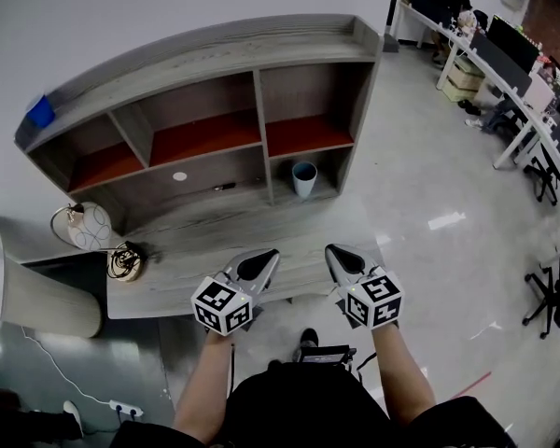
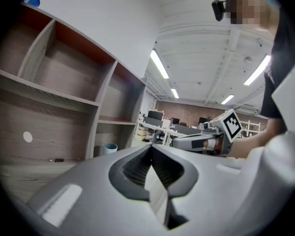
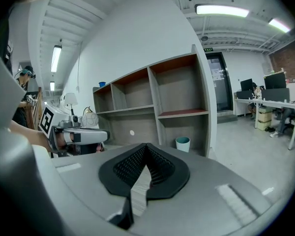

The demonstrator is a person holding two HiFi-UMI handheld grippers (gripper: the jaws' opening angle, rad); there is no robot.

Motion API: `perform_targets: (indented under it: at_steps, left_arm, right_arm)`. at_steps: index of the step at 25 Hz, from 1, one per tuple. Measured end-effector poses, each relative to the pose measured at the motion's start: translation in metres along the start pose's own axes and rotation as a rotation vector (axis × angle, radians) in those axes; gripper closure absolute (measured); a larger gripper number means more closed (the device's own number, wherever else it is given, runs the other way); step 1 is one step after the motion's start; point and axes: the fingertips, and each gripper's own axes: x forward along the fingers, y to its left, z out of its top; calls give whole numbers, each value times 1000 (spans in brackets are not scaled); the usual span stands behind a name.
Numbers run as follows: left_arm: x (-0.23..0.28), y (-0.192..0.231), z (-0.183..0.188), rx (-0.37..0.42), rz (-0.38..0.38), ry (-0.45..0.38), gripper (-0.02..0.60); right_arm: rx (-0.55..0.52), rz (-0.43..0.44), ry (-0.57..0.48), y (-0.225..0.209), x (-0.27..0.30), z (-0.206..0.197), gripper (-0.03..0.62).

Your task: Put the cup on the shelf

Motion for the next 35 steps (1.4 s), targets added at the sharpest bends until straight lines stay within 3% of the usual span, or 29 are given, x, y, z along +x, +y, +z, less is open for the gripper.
perform_targets:
  at_steps: [10,18,35]
  left_arm:
    - [-28,-23,-26,29,-32,46,581]
    - [-47,-42,-39,8,-66,18,581]
    - [-75,-67,-50,34,-95,17,581]
  right_arm:
    - [14,-72,5,26,-36,-19,582]
    - [-6,-114,27,49,-59,-43,582]
    - [-9,-132,9,78,-81,-51,582]
